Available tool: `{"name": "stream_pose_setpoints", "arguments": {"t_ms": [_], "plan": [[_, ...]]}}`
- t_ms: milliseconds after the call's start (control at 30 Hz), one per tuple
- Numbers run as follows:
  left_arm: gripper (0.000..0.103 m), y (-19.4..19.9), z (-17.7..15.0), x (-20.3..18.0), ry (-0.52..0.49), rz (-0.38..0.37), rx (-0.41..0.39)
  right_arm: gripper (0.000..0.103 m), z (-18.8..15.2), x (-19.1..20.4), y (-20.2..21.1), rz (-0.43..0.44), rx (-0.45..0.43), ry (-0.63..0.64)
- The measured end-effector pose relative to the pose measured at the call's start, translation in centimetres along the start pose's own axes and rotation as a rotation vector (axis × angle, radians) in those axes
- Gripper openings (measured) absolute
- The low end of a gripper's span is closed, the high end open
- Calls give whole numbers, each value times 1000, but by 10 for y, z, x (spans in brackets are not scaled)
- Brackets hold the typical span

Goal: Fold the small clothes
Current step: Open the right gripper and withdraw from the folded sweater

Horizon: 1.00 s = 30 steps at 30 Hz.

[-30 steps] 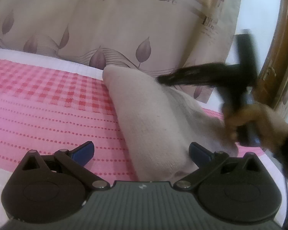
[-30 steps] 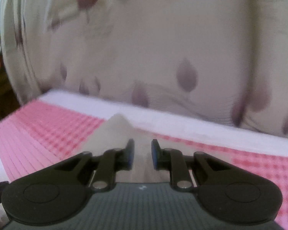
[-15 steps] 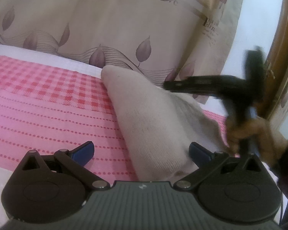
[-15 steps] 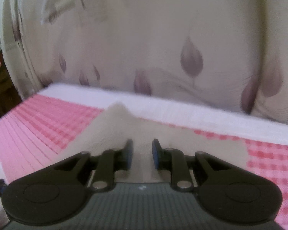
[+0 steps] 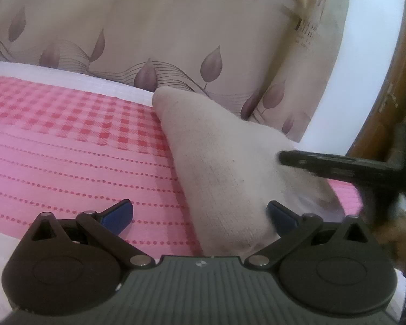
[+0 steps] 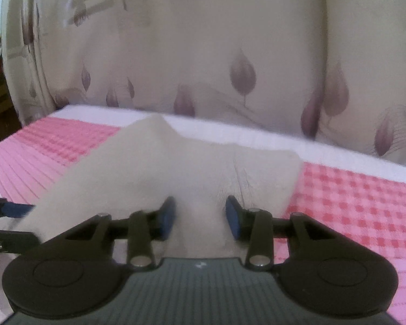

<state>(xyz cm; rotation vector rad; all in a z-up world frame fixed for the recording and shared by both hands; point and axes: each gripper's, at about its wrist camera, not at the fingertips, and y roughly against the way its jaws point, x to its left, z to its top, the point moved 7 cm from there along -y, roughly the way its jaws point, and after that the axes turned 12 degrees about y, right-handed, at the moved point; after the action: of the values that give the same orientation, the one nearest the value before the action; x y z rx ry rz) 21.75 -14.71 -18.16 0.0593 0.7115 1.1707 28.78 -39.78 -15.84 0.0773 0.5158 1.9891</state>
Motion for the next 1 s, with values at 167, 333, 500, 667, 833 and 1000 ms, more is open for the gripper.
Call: {"name": "stream_pose_setpoints", "arguments": {"t_ms": [167,333,500,667,833,1000], "plan": [[103,-1,-2,-3,-40,21,0,39,-29,-5,33,-88,-16,-16],[103,-2,-3,-4,-71,47,-2,54,-57,-16,29,-100,62,-79],[103,-3,-3,-6,-101,68,-4,56,-59,-16,26,-89,60,-91],[103,-3,-3,-13,-148,91,-14,65,-63,-19,26,-72,68,-134],[103,-1,1,-16,-196,96,-25,74,-67,-28,24,-36,85,-204],[103,0,10,-20,-232,101,-38,78,-67,-25,22,-37,90,-200]]}}
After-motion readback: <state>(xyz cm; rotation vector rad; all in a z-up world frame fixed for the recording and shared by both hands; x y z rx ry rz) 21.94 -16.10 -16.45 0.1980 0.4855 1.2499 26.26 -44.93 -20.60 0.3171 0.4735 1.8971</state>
